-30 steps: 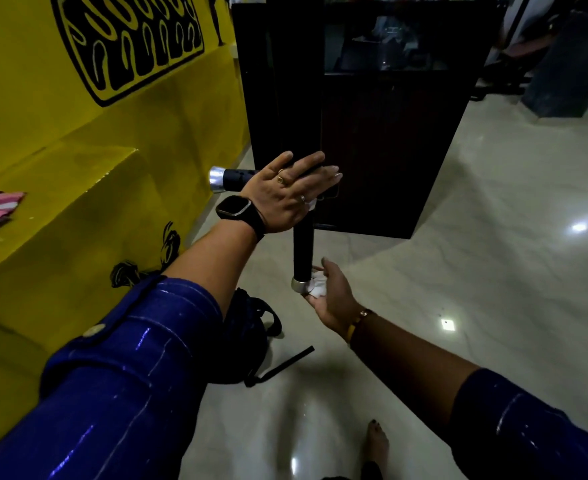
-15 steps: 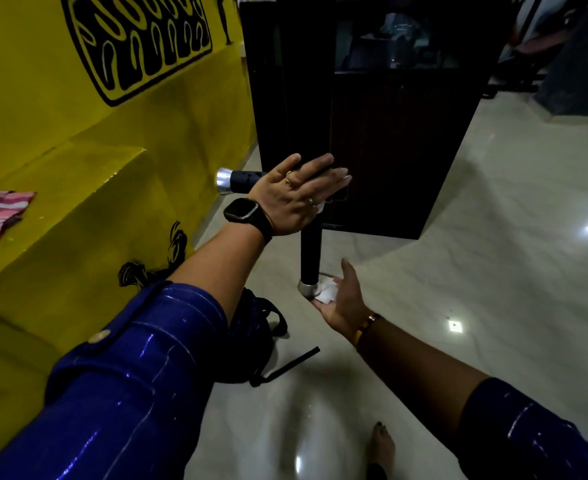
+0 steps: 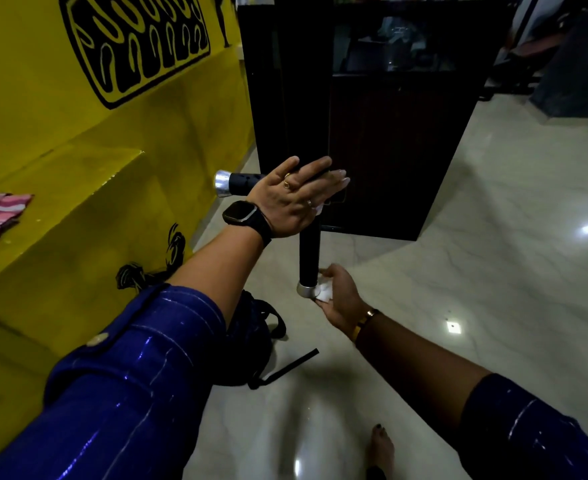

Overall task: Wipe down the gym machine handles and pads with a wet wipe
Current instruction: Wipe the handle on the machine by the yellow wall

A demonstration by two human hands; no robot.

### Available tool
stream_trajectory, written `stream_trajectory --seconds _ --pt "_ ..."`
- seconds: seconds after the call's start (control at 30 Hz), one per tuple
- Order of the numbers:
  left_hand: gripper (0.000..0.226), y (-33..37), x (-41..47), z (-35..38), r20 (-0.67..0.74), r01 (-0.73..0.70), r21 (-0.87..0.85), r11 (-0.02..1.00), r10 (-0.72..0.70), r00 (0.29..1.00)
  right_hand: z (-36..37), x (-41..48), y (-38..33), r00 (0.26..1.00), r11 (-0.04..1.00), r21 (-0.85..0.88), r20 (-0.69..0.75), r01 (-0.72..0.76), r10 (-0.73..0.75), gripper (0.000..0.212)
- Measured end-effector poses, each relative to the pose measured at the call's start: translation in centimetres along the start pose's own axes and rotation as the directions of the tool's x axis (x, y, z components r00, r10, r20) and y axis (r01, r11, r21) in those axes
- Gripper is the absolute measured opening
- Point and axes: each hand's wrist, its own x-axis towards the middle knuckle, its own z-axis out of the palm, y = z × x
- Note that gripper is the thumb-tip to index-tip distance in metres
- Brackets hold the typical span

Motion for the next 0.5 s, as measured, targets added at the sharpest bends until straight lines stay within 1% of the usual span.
stream_trajectory --seconds 0.03,0.07,0.13,0.17,0.27,0.33,0.37,0.43,0.5 --pt "0.049 0.0 0.1 -0.1 -0.01 0.004 -0.006 1.0 -0.004 1.0 0.5 -0.1 0.2 1.0 0.998 -0.064 -0.02 0.02 -0.021 0.017" --pt "0.049 0.1 0.1 -0.1 -0.018 0.006 -0.011 1.0 -0.006 1.0 1.0 -0.3 0.6 0.996 0.984 -0.17 -0.063 0.056 -0.068 0.017" --pt "0.05 0.1 0.1 -0.1 -0.02 0.008 -0.017 1.0 -0.008 1.0 1.6 -1.4 2.1 0.965 0.923 -0.365 -0.175 0.123 -0.197 0.029" --pt "0.05 0.1 0.1 -0.1 -0.017 0.008 -0.019 1.0 -0.008 1.0 1.9 -2.7 2.6 0.948 0.898 -0.416 -0.203 0.143 -0.245 0.035" --pt "0.05 0.0 -0.1 0.0 -0.004 0.003 -0.015 1.0 -0.003 1.0 2.5 -5.6 4.4 0.925 0.859 -0.464 -0.187 0.214 -0.331 0.046" --pt "0.051 0.0 -0.1 0.1 0.004 0.002 -0.011 1.0 -0.002 1.0 2.9 -6.3 4.9 0.905 0.836 -0.479 -0.17 0.269 -0.389 0.046" --pt "0.051 0.0 0.0 0.1 0.008 0.004 -0.015 1.0 -0.004 1.0 3.1 -6.3 4.6 0.897 0.844 -0.458 -0.188 0.28 -0.4 0.044" --pt "0.05 0.0 -0.1 0.0 0.008 0.008 -0.021 1.0 -0.008 1.0 3.4 -5.5 3.5 0.893 0.87 -0.413 -0.231 0.27 -0.387 0.04" --pt "0.05 0.0 -0.1 0.1 -0.003 0.009 -0.024 1.0 -0.009 1.0 3.5 -4.5 1.8 0.91 0.912 -0.341 -0.258 0.228 -0.324 0.038"
